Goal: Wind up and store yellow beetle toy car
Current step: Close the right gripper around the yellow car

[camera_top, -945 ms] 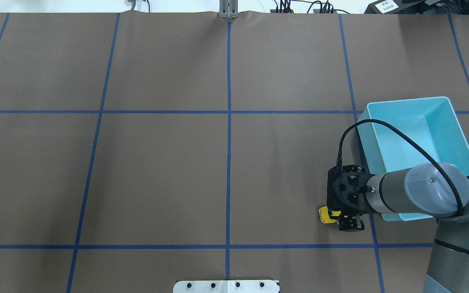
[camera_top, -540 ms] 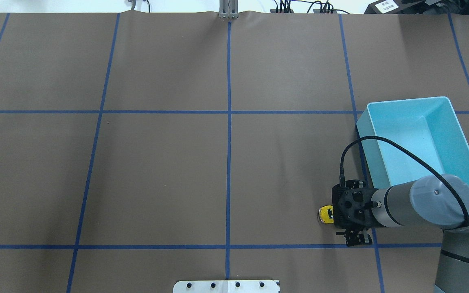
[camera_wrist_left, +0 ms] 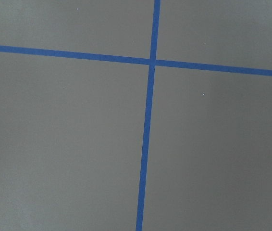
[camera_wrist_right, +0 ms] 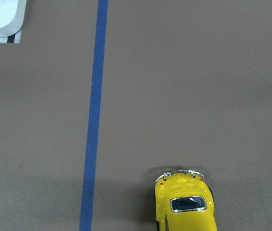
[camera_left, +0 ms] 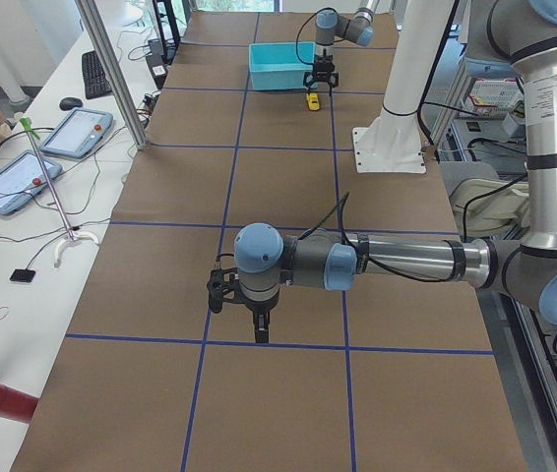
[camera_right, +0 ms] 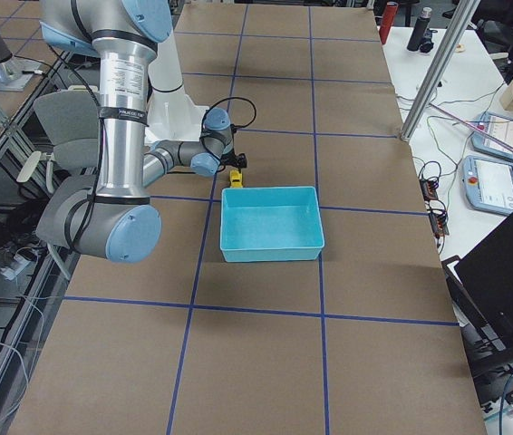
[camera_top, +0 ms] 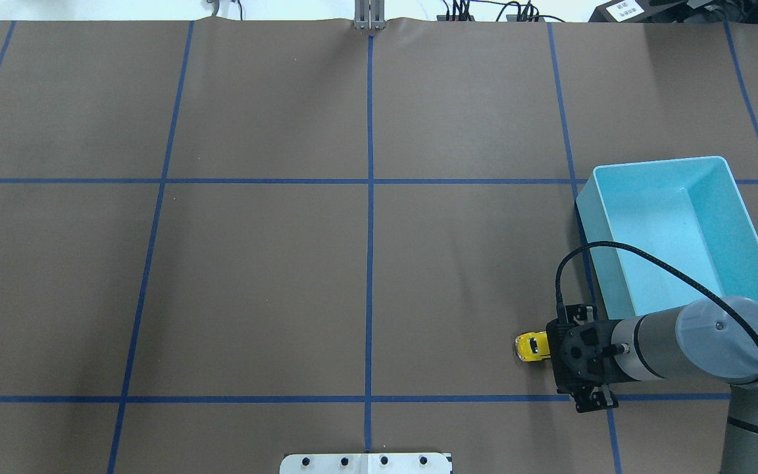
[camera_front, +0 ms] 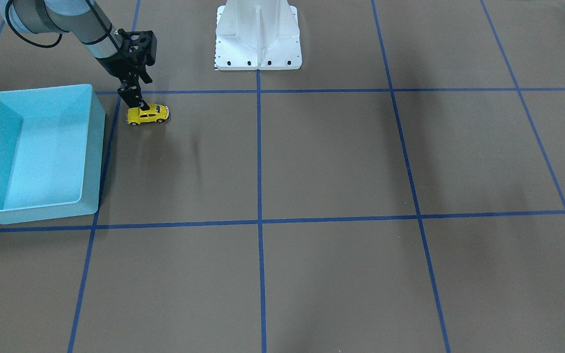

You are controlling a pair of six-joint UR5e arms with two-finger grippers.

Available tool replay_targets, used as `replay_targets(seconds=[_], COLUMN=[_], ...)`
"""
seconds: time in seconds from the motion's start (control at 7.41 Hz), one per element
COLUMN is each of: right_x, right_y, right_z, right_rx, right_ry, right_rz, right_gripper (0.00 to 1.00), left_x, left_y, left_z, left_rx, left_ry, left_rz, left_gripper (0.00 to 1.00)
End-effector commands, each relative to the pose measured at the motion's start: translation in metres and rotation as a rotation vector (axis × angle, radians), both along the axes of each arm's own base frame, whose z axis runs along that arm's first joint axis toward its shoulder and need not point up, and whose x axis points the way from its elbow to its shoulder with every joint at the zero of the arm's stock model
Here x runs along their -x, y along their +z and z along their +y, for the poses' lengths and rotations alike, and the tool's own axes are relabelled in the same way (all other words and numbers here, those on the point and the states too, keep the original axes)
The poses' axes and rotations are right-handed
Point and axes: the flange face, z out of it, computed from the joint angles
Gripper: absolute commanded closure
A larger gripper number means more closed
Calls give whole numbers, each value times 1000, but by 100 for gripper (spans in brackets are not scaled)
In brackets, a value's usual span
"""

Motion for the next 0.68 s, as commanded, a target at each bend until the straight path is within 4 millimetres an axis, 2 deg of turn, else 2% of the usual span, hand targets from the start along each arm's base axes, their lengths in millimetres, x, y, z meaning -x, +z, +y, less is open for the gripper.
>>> replay_targets(seconds=[0.0, 0.27, 0.54], right_x=[2, -5, -5], right_y=[3, 4, 11], right_z=[-1, -14, -20], right_rx=[-17, -44, -38], right_ry=[-6, 2, 10], right_rz=[5, 10, 22], right_gripper=[1, 1, 1], left_x=[0, -1, -2], left_y=[2, 2, 12], left_z=[1, 0, 9], left_rx=[4, 4, 29], left_ry=[0, 2, 5], left_rz=[0, 2, 1], left_gripper=[0, 0, 0])
